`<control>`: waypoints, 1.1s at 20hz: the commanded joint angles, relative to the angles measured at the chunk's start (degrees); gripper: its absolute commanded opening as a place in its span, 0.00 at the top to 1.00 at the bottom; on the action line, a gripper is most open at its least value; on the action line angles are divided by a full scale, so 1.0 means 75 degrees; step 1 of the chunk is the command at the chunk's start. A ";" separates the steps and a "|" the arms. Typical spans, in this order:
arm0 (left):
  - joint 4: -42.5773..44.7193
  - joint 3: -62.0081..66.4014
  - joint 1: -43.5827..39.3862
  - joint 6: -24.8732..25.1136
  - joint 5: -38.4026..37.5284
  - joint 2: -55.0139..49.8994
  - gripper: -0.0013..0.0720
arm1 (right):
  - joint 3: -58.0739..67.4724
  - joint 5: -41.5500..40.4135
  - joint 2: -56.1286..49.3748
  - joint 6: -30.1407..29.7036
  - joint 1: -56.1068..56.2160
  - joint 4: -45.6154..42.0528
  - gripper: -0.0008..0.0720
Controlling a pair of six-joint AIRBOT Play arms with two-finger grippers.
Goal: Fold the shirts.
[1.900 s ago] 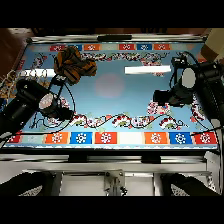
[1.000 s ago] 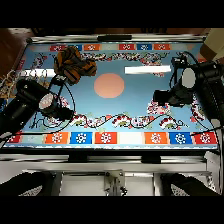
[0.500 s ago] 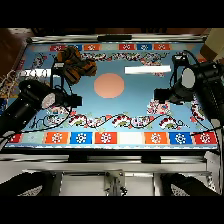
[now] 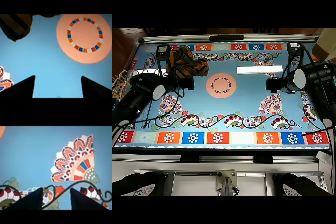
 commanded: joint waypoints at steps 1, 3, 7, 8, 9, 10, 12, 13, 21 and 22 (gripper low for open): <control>-0.0003 0.0635 0.0749 0.0784 -0.0216 -0.0766 0.00 | 0.0006 -0.0635 -0.0006 0.0003 0.0003 0.0256 0.36; -0.0003 0.1151 0.0965 0.1542 -0.0446 -0.1355 0.00 | -0.0003 -0.0705 -0.0006 0.0000 0.0003 0.0583 0.36; -0.0137 0.2702 0.1600 0.0522 -0.0906 -0.2903 0.00 | -0.0271 -0.0848 -0.0006 0.0064 0.0003 0.0956 0.36; -0.0268 0.3241 0.1772 0.0545 -0.1349 -0.3383 0.00 | -0.0382 -0.0845 -0.0006 0.0087 0.0003 0.1014 0.36; -0.0443 0.3771 0.1918 0.0778 -0.1824 -0.3844 0.00 | -0.0495 -0.0845 -0.0006 0.0085 0.0003 0.1116 0.36; -0.0694 0.4205 0.2031 0.0941 -0.2171 -0.4234 0.00 | -0.0586 -0.0851 -0.0006 0.0085 0.0003 0.1236 0.36; -0.1512 0.4811 0.2256 0.1011 -0.2331 -0.4864 0.00 | -0.0676 -0.0877 -0.0006 0.0085 0.0003 0.1425 0.36; -0.1955 0.4969 0.2349 0.1008 -0.2209 -0.5103 0.00 | -0.0676 -0.0886 -0.0006 0.0085 0.0003 0.1478 0.36; -0.2809 0.5015 0.2509 0.1011 -0.0784 -0.5866 0.00 | -0.0676 -0.0930 -0.0003 0.0082 0.0003 0.1632 0.36; -0.2812 0.5018 0.2509 0.1008 -0.0589 -0.5866 0.09 | -0.0676 -0.0930 -0.0003 0.0082 0.0003 0.1632 0.36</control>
